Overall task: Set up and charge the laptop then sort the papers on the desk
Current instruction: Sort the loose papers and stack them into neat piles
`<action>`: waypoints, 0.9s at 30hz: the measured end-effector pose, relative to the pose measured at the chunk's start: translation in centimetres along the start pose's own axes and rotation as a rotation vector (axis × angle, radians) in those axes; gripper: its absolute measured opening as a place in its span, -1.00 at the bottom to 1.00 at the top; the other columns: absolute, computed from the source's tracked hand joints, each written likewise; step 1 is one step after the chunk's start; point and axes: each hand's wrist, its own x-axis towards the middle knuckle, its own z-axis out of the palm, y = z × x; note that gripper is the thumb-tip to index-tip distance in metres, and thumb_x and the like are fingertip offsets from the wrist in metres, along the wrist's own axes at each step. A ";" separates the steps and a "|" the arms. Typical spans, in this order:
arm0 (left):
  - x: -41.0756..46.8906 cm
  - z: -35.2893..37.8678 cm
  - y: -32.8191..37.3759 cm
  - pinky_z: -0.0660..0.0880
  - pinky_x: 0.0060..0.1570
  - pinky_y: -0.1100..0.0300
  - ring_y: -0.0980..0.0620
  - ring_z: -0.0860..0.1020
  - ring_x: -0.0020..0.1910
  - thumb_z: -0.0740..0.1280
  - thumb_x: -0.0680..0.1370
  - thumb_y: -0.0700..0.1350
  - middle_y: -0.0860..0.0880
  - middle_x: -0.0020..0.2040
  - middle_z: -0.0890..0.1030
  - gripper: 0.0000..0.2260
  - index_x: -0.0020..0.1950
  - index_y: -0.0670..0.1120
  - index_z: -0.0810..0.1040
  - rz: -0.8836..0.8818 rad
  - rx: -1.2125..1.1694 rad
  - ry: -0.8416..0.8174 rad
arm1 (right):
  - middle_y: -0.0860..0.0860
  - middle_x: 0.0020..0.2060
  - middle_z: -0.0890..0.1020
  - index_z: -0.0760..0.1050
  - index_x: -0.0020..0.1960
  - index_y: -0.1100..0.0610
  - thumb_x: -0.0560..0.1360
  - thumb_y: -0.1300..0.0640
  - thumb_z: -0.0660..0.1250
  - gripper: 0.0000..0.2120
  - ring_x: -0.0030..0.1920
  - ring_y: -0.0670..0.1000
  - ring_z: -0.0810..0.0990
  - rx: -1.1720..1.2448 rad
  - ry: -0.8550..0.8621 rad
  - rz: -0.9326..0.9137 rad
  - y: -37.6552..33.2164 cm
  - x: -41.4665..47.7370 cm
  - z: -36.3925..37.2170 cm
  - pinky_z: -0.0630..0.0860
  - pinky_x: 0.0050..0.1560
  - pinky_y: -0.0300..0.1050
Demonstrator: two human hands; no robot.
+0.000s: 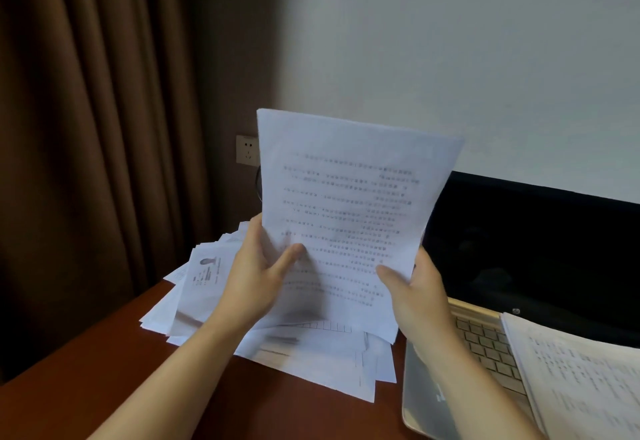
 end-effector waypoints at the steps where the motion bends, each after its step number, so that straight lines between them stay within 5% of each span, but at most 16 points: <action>1: 0.0 0.1 0.1 0.56 0.24 -0.04 0.18 0.57 0.23 0.43 0.59 -0.09 0.16 0.25 0.59 -0.58 0.39 0.12 0.39 0.002 0.002 0.011 | -0.25 0.07 0.62 0.46 0.24 -0.11 0.58 0.24 0.32 -0.66 0.08 -0.23 0.59 0.002 0.016 -0.009 -0.1 0.1 0.0 0.56 -0.02 -0.28; 11: -0.3 0.3 0.1 0.64 0.08 0.09 0.16 0.59 0.16 0.42 0.59 -0.11 0.20 0.19 0.59 -0.60 0.37 0.12 0.39 -0.023 0.058 0.020 | -0.39 0.11 0.54 0.44 0.30 -0.10 0.61 0.25 0.25 -0.66 0.09 -0.45 0.49 -0.060 -0.006 -0.053 0.5 -0.7 1.5 0.49 0.16 -0.28; 18: 0.0 0.2 -0.7 0.53 0.00 0.33 0.29 0.55 0.09 0.39 0.61 -0.06 0.26 0.12 0.57 -0.69 0.30 0.13 0.39 -0.099 0.130 -0.025 | -0.36 0.10 0.55 0.41 0.24 -0.18 0.60 0.25 0.23 -0.64 0.08 -0.38 0.53 -0.097 -0.020 0.032 2.2 -0.8 1.9 0.47 0.14 -0.25; 23: 0.0 0.3 -0.4 0.45 -0.11 0.34 0.33 0.54 0.05 0.28 0.68 -0.11 0.26 0.08 0.59 -0.82 0.20 0.18 0.47 -0.104 0.111 -0.023 | -0.38 0.06 0.53 0.42 0.24 -0.15 0.61 0.25 0.24 -0.66 0.08 -0.28 0.53 -0.053 -0.035 0.062 1.4 -0.5 1.6 0.46 -0.03 -0.34; 27: -0.2 0.3 0.2 0.45 -0.11 0.28 0.25 0.56 0.06 0.28 0.67 -0.08 0.25 0.09 0.61 -0.81 0.25 0.15 0.53 -0.137 0.024 -0.027 | -0.19 0.10 0.60 0.44 0.25 -0.01 0.60 0.23 0.28 -0.73 0.10 -0.18 0.57 0.020 0.067 0.045 -0.3 0.1 0.3 0.54 -0.04 -0.20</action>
